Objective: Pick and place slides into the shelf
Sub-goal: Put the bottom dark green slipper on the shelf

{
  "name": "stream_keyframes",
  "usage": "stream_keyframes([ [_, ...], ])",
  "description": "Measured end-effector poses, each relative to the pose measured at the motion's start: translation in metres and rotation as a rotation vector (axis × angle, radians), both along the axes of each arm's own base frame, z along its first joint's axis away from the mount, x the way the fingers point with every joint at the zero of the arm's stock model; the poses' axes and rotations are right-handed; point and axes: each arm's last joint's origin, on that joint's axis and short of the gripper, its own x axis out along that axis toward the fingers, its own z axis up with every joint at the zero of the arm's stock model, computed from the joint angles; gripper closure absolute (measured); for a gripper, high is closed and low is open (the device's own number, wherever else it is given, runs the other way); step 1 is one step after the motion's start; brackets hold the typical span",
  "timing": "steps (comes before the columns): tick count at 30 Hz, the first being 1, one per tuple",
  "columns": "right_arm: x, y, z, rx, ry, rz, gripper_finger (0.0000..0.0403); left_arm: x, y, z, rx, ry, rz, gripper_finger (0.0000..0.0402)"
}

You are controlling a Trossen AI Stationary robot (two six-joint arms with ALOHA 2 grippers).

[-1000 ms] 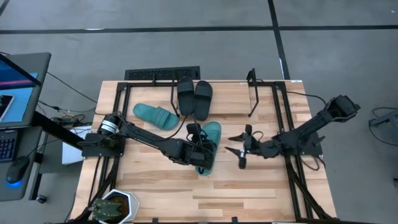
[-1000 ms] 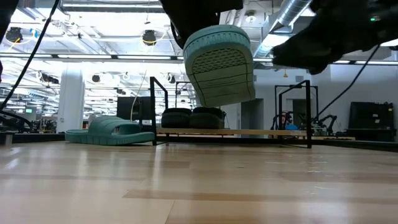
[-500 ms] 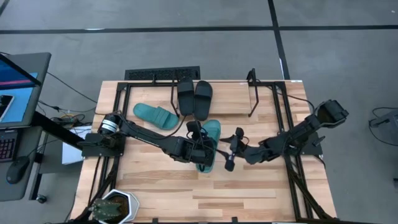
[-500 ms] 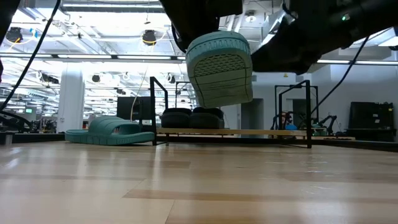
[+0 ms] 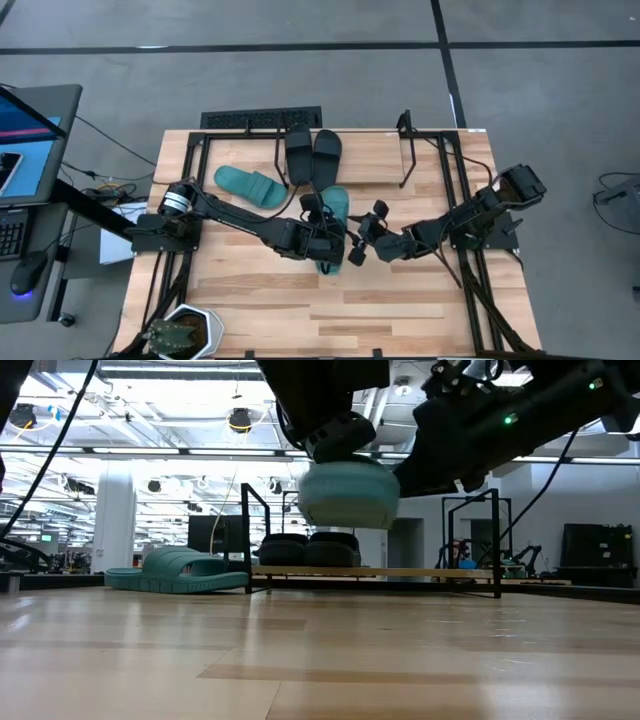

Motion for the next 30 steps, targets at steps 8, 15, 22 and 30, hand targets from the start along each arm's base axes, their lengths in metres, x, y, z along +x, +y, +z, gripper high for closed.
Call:
stream_keyframes([
  [8,-0.003,0.006,0.001,-0.081,0.038,0.025,0.0393,0.000,-0.004,-0.001,-0.034,0.002,-0.021,0.0401],
  [15,-0.007,0.016,0.002,-0.106,0.033,0.043,0.0400,-0.002,-0.015,0.000,-0.052,-0.024,-0.034,0.0378],
  [22,-0.008,0.018,0.002,-0.095,0.031,0.057,0.0401,-0.005,-0.036,0.004,-0.027,-0.032,-0.117,0.0343],
  [30,-0.007,0.018,0.003,-0.091,0.028,0.065,0.0402,-0.004,-0.051,0.007,-0.027,-0.053,-0.198,0.0247],
])
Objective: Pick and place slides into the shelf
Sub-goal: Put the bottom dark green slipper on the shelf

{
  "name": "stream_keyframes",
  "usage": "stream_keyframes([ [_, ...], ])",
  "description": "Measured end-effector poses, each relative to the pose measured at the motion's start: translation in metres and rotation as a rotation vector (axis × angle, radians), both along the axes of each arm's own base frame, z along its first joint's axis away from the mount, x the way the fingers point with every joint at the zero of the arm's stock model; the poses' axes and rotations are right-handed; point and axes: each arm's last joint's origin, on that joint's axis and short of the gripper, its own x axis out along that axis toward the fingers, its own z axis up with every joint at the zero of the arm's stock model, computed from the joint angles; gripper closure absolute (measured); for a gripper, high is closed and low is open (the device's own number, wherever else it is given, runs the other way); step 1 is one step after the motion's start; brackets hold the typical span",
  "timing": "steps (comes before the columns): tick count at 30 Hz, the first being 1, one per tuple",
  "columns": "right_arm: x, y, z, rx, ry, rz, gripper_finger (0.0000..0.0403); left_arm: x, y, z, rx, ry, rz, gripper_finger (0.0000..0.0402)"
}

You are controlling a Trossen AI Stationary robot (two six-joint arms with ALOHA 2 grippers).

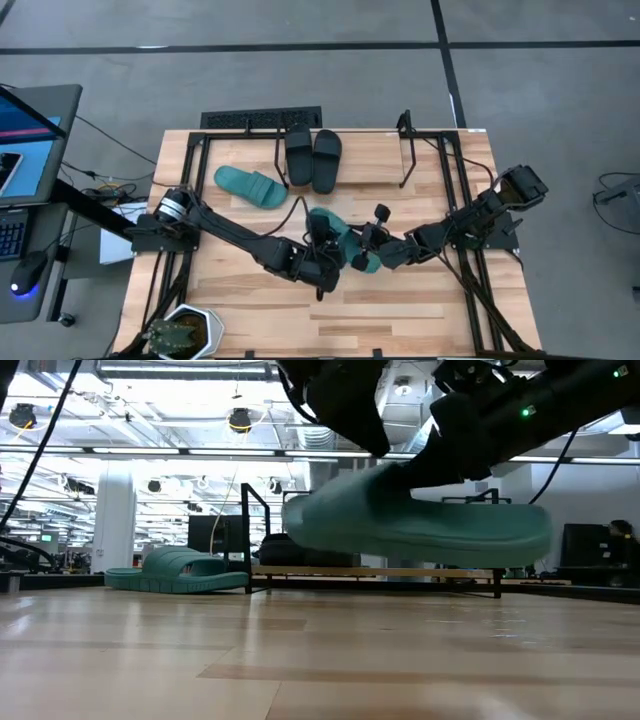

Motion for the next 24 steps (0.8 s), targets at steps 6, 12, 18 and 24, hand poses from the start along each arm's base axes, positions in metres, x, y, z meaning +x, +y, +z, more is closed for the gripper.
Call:
stream_keyframes([
  [6,0.000,0.000,0.000,0.000,0.000,0.000,0.0402,-0.004,-0.010,0.000,-0.010,0.007,-0.032,0.0181],
  [12,-0.001,0.000,-0.001,-0.008,0.007,-0.009,0.0402,-0.015,-0.022,-0.004,-0.012,0.020,0.004,0.0172],
  [18,-0.005,0.000,0.006,-0.027,-0.014,-0.054,0.0403,-0.033,-0.028,-0.009,0.053,0.040,0.116,0.0177],
  [24,-0.023,0.000,0.034,-0.085,-0.094,-0.181,0.0403,-0.050,-0.031,-0.004,0.302,-0.112,0.264,0.0177],
])
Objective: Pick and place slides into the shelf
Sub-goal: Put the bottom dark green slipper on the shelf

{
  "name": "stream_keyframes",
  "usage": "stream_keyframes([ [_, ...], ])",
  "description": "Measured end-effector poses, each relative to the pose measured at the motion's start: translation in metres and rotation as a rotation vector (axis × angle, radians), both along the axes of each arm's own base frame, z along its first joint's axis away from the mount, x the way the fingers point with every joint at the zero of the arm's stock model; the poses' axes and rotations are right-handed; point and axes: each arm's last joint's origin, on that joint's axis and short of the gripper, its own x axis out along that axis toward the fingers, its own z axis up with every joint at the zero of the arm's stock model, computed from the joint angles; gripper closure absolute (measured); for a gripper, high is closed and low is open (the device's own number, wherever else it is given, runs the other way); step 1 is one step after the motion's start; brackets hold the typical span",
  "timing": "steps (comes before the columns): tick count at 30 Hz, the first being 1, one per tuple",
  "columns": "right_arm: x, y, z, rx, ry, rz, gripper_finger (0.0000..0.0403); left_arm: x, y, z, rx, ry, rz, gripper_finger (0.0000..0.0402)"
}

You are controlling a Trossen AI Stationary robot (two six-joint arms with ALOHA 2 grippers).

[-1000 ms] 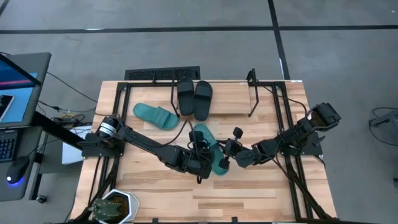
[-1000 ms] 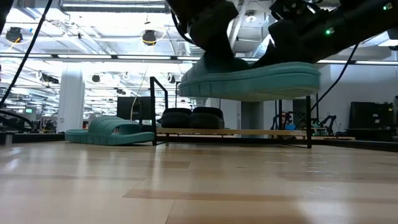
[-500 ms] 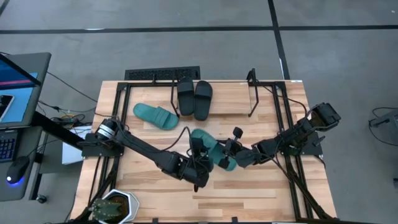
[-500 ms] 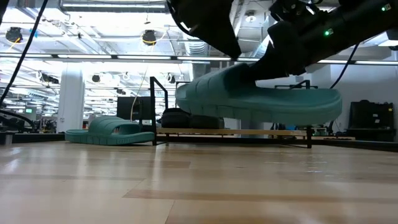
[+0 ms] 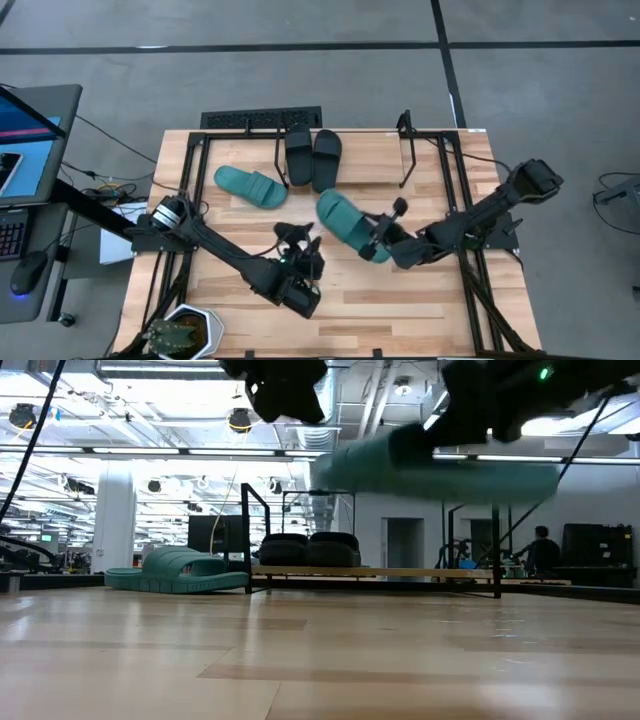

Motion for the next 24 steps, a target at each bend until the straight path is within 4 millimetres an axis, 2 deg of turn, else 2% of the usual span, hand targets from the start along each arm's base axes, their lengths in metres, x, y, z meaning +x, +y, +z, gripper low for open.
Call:
stream_keyframes([
  [3,-0.009,-0.008,0.019,-0.019,-0.071,-0.094,0.0402,-0.007,0.000,0.003,0.131,-0.080,0.040,0.0177],
  [6,-0.015,-0.024,0.039,0.004,-0.143,-0.168,0.0402,-0.012,0.004,0.006,0.228,-0.130,0.060,0.0177],
  [13,-0.024,-0.079,0.070,0.046,-0.285,-0.386,0.0402,-0.022,0.020,0.006,0.249,-0.136,0.087,0.0177],
  [19,-0.024,-0.119,0.072,0.062,-0.341,-0.543,0.0402,-0.034,0.038,0.011,0.254,-0.115,0.116,0.0177],
  [24,-0.015,-0.144,0.058,0.076,-0.324,-0.613,0.0402,-0.031,0.042,0.009,0.254,-0.122,0.130,0.0177],
])
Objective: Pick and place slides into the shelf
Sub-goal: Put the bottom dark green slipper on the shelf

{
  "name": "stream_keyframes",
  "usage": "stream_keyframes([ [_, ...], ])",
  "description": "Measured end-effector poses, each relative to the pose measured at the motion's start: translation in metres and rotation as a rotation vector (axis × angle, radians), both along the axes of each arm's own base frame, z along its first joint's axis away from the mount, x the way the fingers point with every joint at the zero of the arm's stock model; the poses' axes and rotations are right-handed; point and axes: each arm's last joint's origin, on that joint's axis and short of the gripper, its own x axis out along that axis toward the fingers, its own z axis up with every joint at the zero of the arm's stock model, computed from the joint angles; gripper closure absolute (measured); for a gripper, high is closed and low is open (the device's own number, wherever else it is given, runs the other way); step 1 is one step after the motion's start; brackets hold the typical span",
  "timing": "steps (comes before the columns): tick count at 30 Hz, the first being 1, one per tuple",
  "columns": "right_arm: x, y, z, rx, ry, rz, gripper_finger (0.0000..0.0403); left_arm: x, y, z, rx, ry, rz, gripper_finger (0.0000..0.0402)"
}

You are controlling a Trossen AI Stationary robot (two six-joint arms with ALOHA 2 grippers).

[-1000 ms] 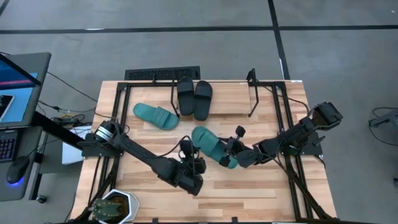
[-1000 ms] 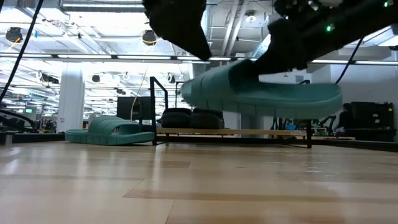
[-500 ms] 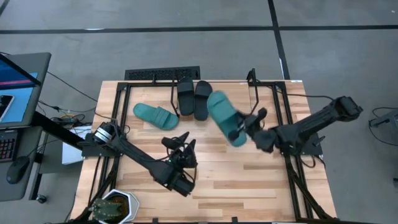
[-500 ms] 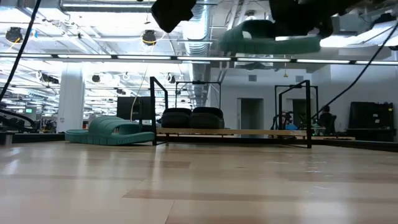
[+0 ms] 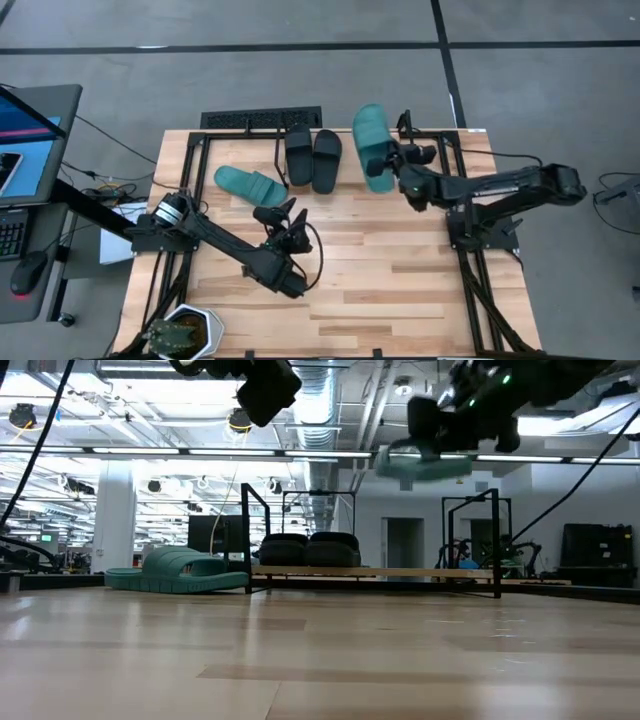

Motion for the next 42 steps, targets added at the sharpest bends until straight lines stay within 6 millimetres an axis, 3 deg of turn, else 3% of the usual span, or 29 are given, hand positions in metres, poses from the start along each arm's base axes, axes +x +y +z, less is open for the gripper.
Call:
stream_keyframes([
  [5,0.014,-0.018,-0.017,0.031,0.045,-0.034,0.0402,0.000,0.001,0.000,0.007,0.010,0.001,0.0177],
  [13,0.050,-0.039,-0.031,0.053,0.135,-0.071,0.0403,0.000,0.001,0.000,0.008,0.009,0.001,0.0177],
  [18,0.062,-0.051,-0.040,0.068,0.207,-0.104,0.0403,0.000,0.000,-0.001,-0.014,0.010,0.006,0.0177],
  [26,0.062,-0.060,-0.044,0.080,0.227,-0.136,0.0403,-0.001,0.000,-0.002,-0.053,0.017,0.023,0.0177],
  [42,0.053,-0.053,-0.058,0.170,0.246,-0.149,0.0403,0.003,-0.002,-0.005,-0.116,-0.029,0.034,0.0177],
])
